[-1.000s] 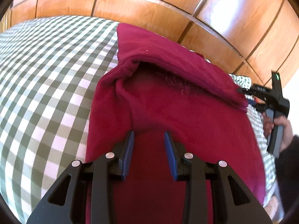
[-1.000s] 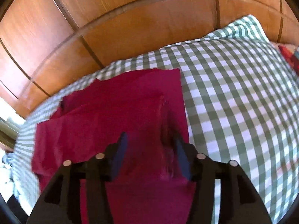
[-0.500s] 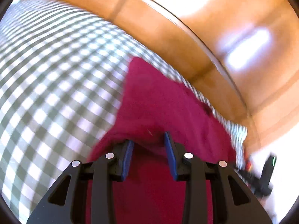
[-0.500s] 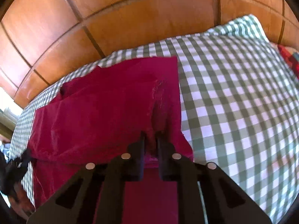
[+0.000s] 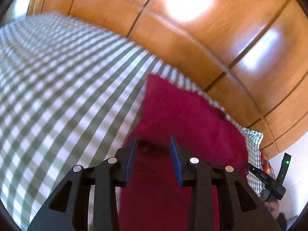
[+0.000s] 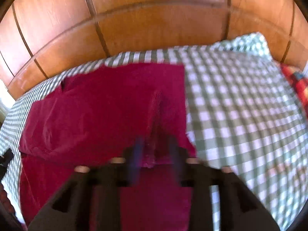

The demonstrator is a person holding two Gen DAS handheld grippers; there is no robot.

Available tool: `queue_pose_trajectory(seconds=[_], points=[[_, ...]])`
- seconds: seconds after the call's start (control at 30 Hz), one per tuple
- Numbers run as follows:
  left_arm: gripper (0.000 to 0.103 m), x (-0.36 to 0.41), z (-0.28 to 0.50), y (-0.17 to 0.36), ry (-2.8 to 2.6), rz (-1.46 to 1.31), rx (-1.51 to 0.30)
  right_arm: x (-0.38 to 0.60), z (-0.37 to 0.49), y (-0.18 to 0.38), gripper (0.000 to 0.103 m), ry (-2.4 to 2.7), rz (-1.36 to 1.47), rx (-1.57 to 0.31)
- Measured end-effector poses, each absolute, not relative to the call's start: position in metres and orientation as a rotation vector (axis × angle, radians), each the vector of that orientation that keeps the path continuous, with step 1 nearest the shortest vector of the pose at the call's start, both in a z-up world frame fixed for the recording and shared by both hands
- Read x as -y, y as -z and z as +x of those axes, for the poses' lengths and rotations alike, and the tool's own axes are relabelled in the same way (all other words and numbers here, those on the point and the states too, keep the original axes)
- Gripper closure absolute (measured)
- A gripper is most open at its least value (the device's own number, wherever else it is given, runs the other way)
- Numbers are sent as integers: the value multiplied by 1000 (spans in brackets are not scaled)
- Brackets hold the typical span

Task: Fold small clothes

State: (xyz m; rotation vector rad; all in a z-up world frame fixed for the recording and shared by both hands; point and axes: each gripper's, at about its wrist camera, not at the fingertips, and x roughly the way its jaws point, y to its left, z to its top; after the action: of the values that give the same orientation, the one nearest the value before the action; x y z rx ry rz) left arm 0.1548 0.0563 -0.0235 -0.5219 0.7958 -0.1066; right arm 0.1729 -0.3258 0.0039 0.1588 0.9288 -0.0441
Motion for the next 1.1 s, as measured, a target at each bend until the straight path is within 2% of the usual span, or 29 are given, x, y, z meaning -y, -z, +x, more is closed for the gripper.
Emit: queue_pose_trajectory(seconds=[0.07,0.1,0.2,0.37,0.47,0.73,1.03,1.1], points=[[70,-44,165,14,127,-467,-772,318,171,-16,49,6,167,-900],[70,-37,171,12,126,-437,-771,313,172,-18,44,-16,163,-898],[70,-20,186,13,127,-373,-776,286,182,-13,40,-65,85,-905],[70,-6,223,50,61,-278,-892,281,211,33,39,-4,66,-990],[70,-5,234,77,40,-221,-915,276,214,46,36,-8,1,-921],[70,8,226,72,-10,-122,-877,279,214,50,34,-8,-4,-883],[71,26,165,42,5,-85,-829,274,212,48,34,11,-38,-878],[70,28,153,38,16,-80,-822,273,211,45,31,22,-54,-880]])
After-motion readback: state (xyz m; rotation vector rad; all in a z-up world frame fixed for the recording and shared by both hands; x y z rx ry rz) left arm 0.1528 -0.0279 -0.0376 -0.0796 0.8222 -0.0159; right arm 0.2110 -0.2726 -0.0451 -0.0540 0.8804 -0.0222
